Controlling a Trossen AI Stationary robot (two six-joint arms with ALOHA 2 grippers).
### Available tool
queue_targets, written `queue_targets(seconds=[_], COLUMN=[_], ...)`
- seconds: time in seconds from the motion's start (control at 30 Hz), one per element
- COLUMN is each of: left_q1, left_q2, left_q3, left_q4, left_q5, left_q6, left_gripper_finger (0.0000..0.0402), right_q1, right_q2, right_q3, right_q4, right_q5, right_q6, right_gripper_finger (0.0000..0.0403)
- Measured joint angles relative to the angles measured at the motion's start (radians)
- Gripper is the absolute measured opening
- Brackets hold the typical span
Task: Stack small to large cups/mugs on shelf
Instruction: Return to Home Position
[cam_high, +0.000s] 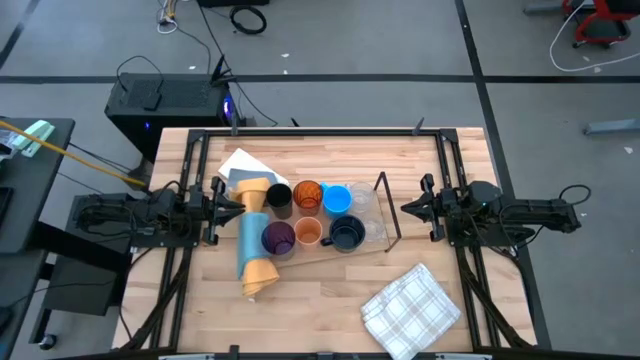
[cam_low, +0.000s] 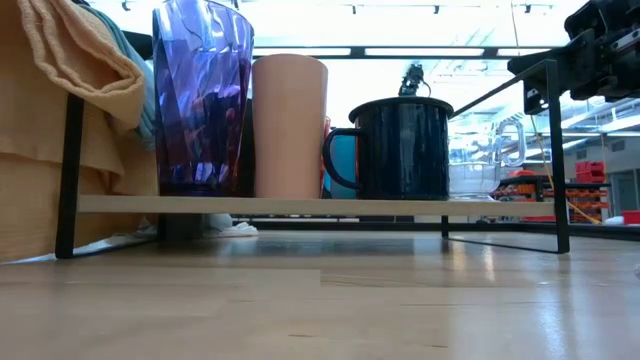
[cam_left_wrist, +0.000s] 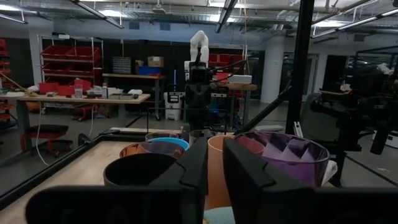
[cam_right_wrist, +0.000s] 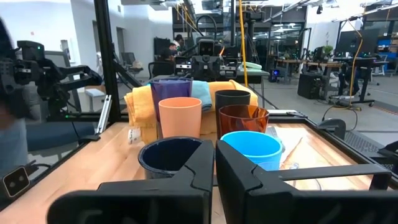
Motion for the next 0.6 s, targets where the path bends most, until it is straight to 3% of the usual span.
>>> queue_targets(seconds=[0.6], left_q1=[0.0], left_q2=[0.0], left_q3=[0.0], left_q4=[0.0], left_q5=[0.0], left_q6=[-0.001], left_gripper_finger=[0.0053], right_q1=[0.0], right_q2=[0.0], right_q3=[0.0], right_q4=[0.0], right_q5=[0.0], right_q6=[0.0], right_gripper_finger=[0.0025])
